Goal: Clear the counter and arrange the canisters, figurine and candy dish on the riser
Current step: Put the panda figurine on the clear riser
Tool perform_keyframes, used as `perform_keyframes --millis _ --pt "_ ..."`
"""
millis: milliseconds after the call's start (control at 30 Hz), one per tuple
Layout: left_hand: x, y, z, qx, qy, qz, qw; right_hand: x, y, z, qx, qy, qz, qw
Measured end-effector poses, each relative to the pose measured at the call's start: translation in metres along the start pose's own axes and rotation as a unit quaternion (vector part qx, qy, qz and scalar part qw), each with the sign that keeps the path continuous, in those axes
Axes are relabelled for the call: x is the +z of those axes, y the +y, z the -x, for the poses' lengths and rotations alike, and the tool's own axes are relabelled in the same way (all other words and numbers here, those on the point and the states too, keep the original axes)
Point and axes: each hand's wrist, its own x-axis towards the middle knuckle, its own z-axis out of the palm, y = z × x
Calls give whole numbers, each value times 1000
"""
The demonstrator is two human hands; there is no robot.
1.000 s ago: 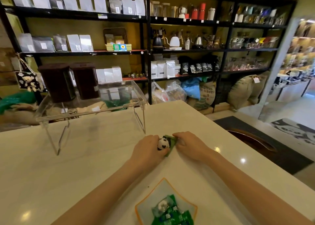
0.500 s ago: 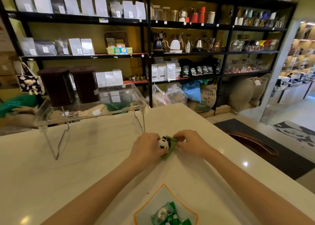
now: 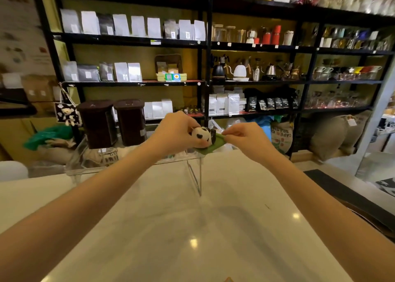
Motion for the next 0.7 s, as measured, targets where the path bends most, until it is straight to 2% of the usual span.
perform_keyframes --millis 233,367,700 --pt "-31 -55 -49 -63 38 101 992 37 -21 -63 18 35 -99 994" --pt "-26 -84 -75 -80 75 61 992 66 -19 -93 30 33 -135 990" --pt "14 -121 -125 -148 76 4 986 116 16 -141 44 -5 -73 996"
